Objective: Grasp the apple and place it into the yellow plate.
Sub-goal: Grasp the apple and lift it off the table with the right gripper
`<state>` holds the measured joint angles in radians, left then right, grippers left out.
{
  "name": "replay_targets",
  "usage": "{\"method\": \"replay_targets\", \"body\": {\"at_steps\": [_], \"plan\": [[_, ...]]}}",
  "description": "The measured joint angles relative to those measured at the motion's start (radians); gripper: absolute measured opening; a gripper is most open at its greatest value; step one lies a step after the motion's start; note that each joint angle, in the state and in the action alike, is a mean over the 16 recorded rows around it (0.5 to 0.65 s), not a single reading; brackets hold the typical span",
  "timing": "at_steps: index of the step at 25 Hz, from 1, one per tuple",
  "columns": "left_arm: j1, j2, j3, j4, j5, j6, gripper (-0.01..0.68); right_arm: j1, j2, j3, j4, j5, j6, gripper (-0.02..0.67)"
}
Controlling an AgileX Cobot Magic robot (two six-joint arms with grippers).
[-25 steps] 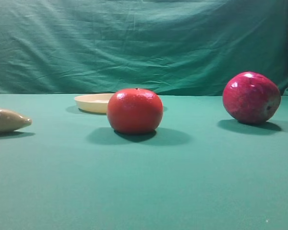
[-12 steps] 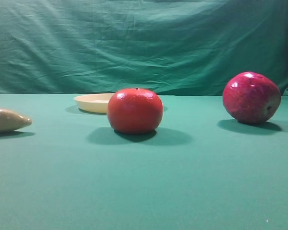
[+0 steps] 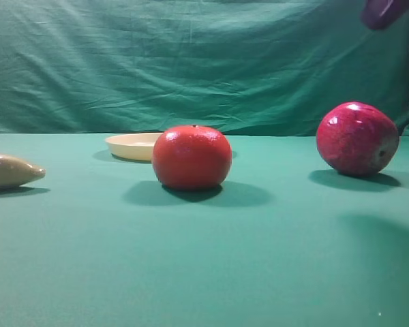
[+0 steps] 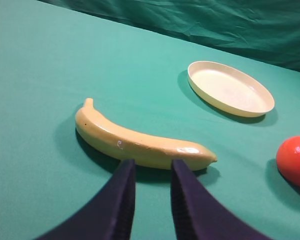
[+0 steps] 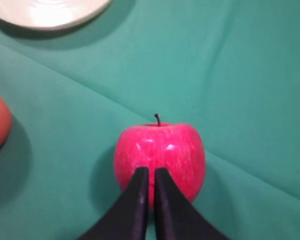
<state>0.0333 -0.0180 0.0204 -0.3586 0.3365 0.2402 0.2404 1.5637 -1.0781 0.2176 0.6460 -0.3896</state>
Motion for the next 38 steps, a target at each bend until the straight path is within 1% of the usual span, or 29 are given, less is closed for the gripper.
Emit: {"method": "replay_targets", "body": {"at_steps": [4,10,13,15,17,27,33,38], "plan": [[0.0,0.0,0.0,0.0,0.0,0.0,0.157,0.0,0.047,-0.036,-0.031,0.023,0.021,0.29],[0.0,0.0,0.0,0.0,0.0,0.0,0.157,0.0,0.1,-0.055,-0.04,0.022,0.026,0.529],[0.0,0.0,0.0,0.0,0.0,0.0,0.157,0.0,0.134,-0.056,-0.036,0.007,0.026,0.612],[0.0,0.0,0.0,0.0,0.0,0.0,0.157,0.0,0.161,-0.056,-0.031,-0.005,0.027,0.639],[0.0,0.0,0.0,0.0,0.0,0.0,0.157,0.0,0.19,-0.056,-0.023,-0.018,0.027,0.637],[0.0,0.0,0.0,0.0,0.0,0.0,0.157,0.0,0.291,-0.093,0.035,-0.062,0.028,0.552],[0.0,0.0,0.0,0.0,0.0,0.0,0.157,0.024,0.307,-0.209,0.096,-0.06,0.011,0.508],[0.0,0.0,0.0,0.0,0.0,0.0,0.157,0.094,0.344,-0.344,0.144,-0.124,-0.023,0.501]]}}
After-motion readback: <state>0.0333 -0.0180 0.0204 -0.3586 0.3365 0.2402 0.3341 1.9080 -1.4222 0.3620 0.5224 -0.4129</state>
